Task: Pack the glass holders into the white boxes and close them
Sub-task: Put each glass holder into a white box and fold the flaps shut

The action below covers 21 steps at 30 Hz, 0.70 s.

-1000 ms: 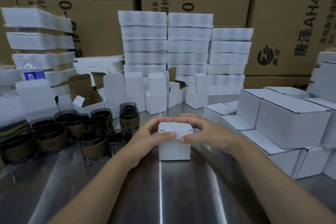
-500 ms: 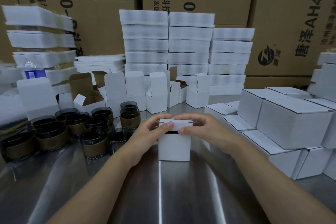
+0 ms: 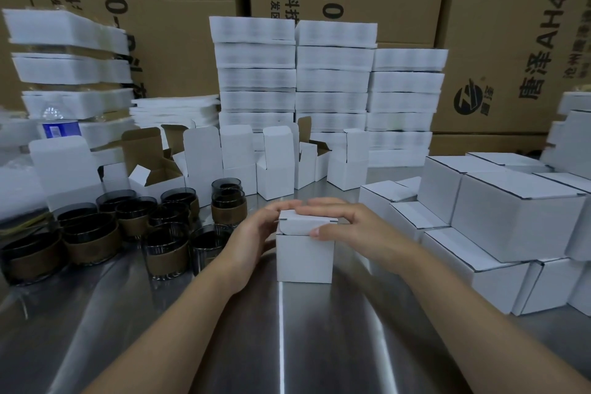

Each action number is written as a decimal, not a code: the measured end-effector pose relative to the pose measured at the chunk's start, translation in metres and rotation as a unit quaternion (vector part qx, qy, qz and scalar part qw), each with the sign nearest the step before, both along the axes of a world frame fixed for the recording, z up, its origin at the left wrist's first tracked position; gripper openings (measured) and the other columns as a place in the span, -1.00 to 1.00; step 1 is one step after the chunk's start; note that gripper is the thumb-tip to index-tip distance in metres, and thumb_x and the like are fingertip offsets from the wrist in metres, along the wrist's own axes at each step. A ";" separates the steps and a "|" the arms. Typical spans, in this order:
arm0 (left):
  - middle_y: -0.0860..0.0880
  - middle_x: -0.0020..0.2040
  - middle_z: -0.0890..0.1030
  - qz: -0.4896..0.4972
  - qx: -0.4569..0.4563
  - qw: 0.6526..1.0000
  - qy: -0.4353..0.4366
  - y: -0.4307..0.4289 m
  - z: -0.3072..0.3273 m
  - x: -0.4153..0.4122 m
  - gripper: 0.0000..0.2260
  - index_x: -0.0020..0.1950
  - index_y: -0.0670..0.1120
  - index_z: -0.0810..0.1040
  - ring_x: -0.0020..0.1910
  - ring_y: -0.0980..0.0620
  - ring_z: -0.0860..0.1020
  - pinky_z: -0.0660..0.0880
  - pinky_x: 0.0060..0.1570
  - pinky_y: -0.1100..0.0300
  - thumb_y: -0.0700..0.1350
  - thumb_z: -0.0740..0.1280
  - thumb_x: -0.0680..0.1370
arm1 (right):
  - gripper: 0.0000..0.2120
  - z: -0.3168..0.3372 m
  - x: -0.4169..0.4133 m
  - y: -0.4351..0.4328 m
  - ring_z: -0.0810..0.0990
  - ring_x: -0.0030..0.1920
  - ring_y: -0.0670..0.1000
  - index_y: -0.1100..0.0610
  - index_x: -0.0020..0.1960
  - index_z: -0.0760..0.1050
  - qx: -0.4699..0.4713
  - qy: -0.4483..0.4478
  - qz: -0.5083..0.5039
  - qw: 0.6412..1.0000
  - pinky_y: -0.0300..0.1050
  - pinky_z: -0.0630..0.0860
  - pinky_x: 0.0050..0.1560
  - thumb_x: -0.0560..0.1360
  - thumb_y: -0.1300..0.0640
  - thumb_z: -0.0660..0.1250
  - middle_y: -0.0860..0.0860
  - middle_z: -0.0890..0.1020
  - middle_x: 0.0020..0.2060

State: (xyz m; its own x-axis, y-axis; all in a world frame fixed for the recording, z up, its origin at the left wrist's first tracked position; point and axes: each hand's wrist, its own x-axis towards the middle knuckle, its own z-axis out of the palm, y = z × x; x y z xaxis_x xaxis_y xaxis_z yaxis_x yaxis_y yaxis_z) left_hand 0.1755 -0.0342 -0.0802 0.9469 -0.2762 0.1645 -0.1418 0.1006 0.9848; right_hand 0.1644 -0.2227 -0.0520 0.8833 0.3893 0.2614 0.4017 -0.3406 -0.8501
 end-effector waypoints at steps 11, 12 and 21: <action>0.14 0.22 0.60 -0.050 0.008 0.998 0.022 -0.007 0.003 -0.008 -0.59 0.19 0.25 0.58 0.20 0.21 0.54 0.39 0.20 0.21 0.29 0.11 0.46 | -0.79 -0.010 0.002 0.009 0.33 0.23 -0.42 -0.49 -0.03 0.52 -0.058 -0.035 -0.030 0.997 -0.27 0.25 0.28 0.36 -0.28 0.25 -0.37 0.40 0.22; 0.12 0.15 0.64 -0.054 0.012 0.998 0.017 -0.007 0.003 -0.008 -0.59 0.18 0.21 0.61 0.16 0.20 0.57 0.41 0.17 0.21 0.27 0.14 0.47 | -0.84 -0.009 0.001 0.010 0.33 0.24 -0.42 -0.49 -0.04 0.52 -0.051 -0.030 -0.030 0.998 -0.27 0.24 0.29 0.42 -0.27 0.23 -0.36 0.41 0.23; 0.02 0.37 0.46 -0.016 -0.017 0.999 0.038 -0.007 -0.005 0.000 -0.50 0.50 0.16 0.21 0.18 0.14 0.54 0.44 0.04 0.25 0.02 0.19 0.55 | -0.62 -0.011 -0.001 0.011 0.32 0.22 -0.41 -0.05 0.35 0.36 -0.019 0.026 -0.038 0.999 -0.39 0.21 0.15 0.62 -0.13 0.00 -0.46 0.57 0.00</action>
State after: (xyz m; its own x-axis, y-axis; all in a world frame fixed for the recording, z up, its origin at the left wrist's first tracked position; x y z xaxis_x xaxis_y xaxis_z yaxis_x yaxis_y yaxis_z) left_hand 0.1760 -0.0411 -0.0851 0.9481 -0.3010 0.1021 -0.0627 0.1381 0.9884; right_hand 0.1639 -0.2121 -0.0626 0.9228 0.3283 0.2016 0.3293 -0.4005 -0.8551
